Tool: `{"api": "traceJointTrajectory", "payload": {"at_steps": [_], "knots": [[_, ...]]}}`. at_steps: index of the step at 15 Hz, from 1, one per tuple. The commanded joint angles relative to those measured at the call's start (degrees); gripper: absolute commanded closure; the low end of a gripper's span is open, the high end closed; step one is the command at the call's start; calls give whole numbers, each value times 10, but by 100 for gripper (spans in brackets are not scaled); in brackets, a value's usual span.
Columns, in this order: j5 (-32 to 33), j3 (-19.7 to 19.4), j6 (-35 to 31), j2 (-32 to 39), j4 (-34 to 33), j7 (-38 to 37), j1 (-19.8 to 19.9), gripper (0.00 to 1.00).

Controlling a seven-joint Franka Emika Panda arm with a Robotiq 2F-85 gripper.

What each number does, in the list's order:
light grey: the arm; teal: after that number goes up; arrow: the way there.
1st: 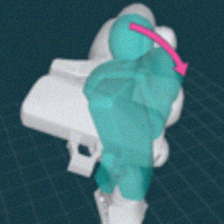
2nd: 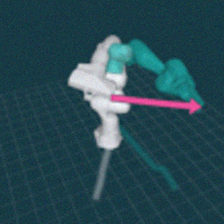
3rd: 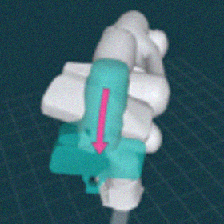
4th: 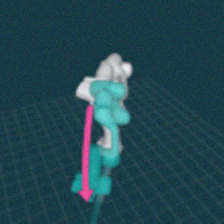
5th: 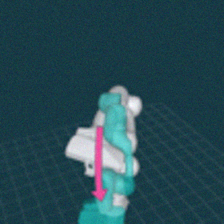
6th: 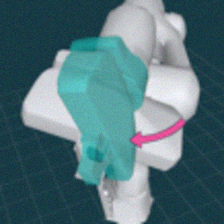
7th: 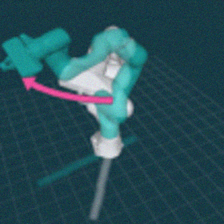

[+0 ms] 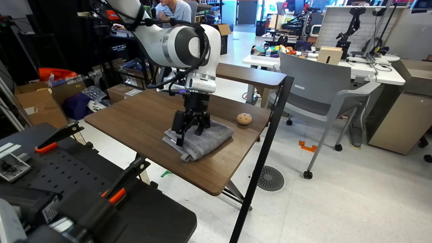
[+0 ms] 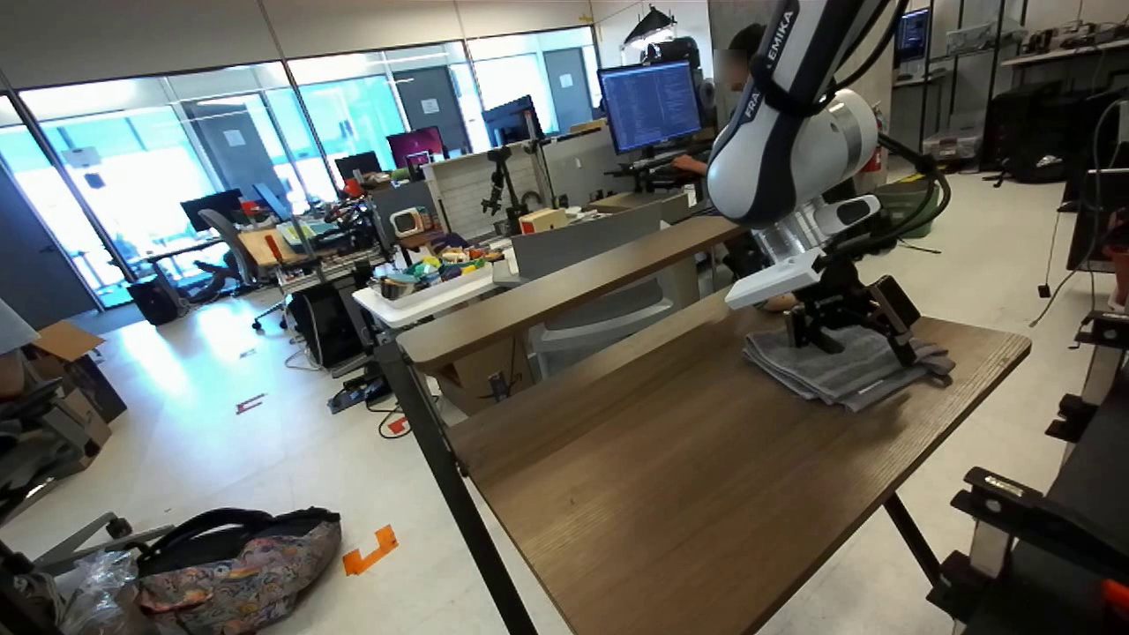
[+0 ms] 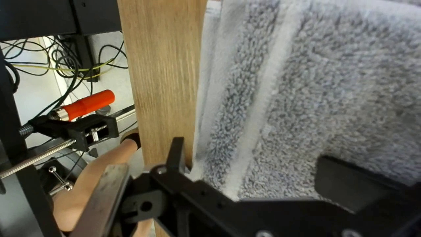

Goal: Use the towel to wipe the table

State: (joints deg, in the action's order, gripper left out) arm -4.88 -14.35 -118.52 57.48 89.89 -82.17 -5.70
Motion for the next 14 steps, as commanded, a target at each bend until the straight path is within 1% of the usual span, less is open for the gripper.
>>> {"api": "traceJointTrajectory", "payload": {"at_steps": [1, 4, 8, 10, 11, 14], "knots": [[-18, 38, -90, -51, 59, 25, 22, 0], [-26, 43, -205, -128, 156, 34, 18, 0], [-54, 51, -343, -224, 266, 57, 30, 0], [-69, 36, -403, -247, 289, 34, 22, 0], [-72, 28, -435, -247, 292, 23, 18, 0], [-86, 5, -514, -222, 276, -18, 10, 0]]}}
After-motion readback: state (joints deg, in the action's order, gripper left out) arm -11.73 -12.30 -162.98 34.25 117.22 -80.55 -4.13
